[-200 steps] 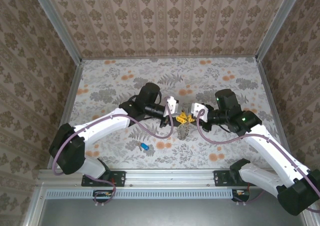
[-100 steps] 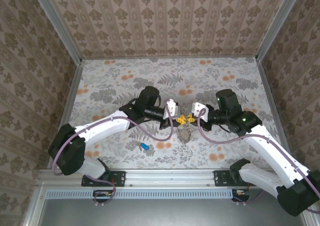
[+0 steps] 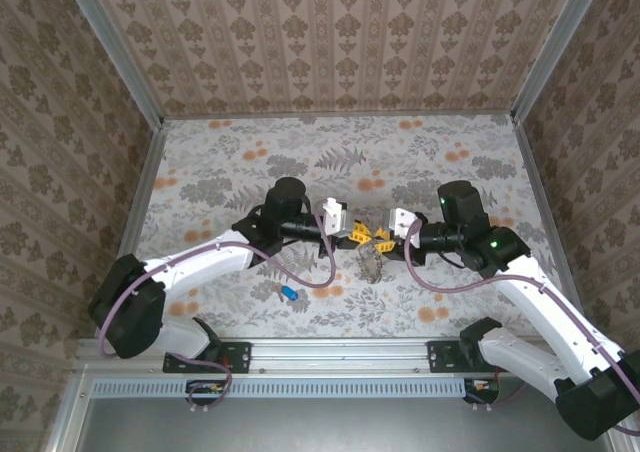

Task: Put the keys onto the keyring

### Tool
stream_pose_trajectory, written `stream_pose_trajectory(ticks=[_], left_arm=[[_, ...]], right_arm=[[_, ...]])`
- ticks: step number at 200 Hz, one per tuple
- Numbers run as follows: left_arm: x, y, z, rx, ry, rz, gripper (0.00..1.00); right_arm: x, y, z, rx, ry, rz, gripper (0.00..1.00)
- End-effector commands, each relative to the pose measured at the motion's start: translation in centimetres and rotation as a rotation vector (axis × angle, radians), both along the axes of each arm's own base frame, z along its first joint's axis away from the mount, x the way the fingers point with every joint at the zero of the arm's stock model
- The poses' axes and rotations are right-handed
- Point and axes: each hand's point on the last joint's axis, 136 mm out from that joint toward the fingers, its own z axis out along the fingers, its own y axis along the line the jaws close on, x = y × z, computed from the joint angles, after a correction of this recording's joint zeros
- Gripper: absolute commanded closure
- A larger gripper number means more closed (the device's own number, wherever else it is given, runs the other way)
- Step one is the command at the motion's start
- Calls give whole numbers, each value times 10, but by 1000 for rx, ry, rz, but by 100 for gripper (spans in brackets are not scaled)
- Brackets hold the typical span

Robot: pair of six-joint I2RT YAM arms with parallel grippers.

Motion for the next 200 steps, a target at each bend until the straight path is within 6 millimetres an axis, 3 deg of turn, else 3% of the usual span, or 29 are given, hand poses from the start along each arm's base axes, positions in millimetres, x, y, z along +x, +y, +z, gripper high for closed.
stream_pose_trajectory(ticks=[1, 70, 115, 162, 200], left_arm=[[-5, 3, 25, -84, -38, -25, 100], [-4, 1, 28, -113, -51, -11, 100], [-5, 1, 27, -109, -45, -19, 100], [-7, 8, 31, -106, -59, -24, 100], [-10, 10, 38, -119, -60, -45, 100]], right_arm=[[5, 1, 3, -2, -14, -1, 75], [6, 14, 4, 53, 33, 43, 78], [10, 14, 1, 53, 31, 18, 75], [8, -1, 3, 43, -4, -49, 64], [7, -3, -13, 51, 55, -79, 58]])
